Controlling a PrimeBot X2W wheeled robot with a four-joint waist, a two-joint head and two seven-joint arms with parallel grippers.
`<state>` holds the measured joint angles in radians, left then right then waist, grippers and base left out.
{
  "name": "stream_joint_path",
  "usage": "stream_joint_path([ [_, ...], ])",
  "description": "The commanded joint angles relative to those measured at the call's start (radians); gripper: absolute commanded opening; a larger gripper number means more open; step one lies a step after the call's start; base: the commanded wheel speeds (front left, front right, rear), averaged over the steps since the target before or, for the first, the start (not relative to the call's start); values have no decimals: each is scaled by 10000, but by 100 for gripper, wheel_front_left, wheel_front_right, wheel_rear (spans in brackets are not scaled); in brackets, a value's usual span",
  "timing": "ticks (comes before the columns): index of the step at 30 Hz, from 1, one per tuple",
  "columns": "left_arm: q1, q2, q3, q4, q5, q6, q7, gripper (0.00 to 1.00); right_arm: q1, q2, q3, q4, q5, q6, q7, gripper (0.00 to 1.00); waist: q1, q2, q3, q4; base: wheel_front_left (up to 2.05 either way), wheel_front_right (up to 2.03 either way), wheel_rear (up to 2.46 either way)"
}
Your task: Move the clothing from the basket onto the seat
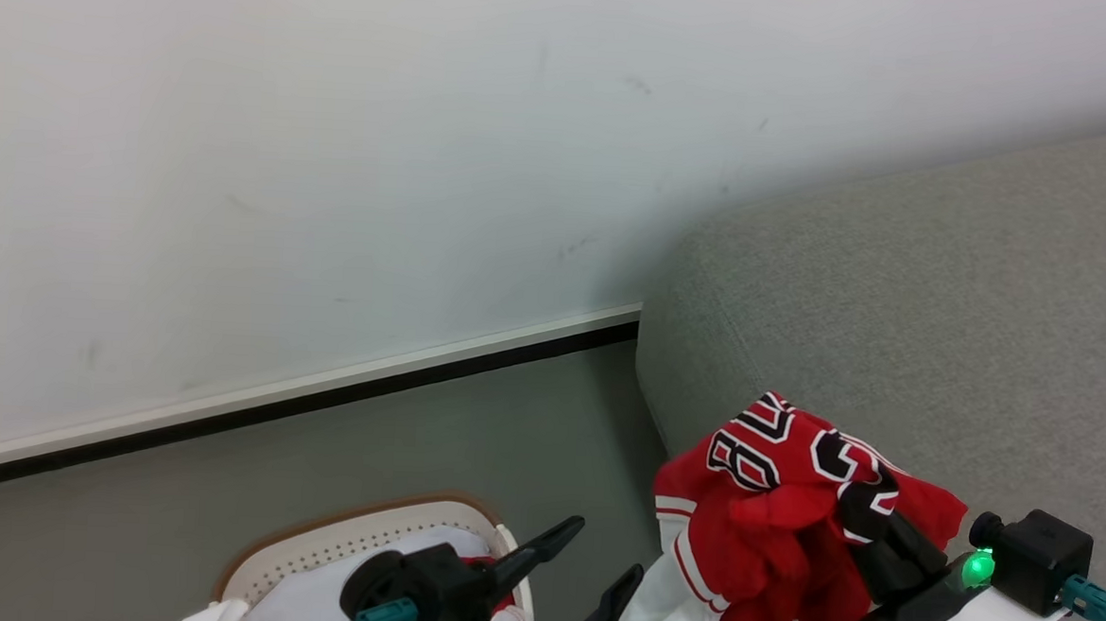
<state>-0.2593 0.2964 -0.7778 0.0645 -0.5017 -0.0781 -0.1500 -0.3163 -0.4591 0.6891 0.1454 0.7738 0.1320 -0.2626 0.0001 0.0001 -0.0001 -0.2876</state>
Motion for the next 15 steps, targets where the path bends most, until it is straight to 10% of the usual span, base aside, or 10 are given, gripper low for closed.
stream_joint_path([
  [1,-45,-23,-10,40,92,13,-48,100,196,-14,-257,-50,-148,-25,-33,0,-1,-1,61,-298,0,0,0],
  [15,-1276,539,61,-657,495,-166,202,100,-791,1006,-4273,486,-2014,-25,-21,0,-1,-1,2639,161,0,0,0],
])
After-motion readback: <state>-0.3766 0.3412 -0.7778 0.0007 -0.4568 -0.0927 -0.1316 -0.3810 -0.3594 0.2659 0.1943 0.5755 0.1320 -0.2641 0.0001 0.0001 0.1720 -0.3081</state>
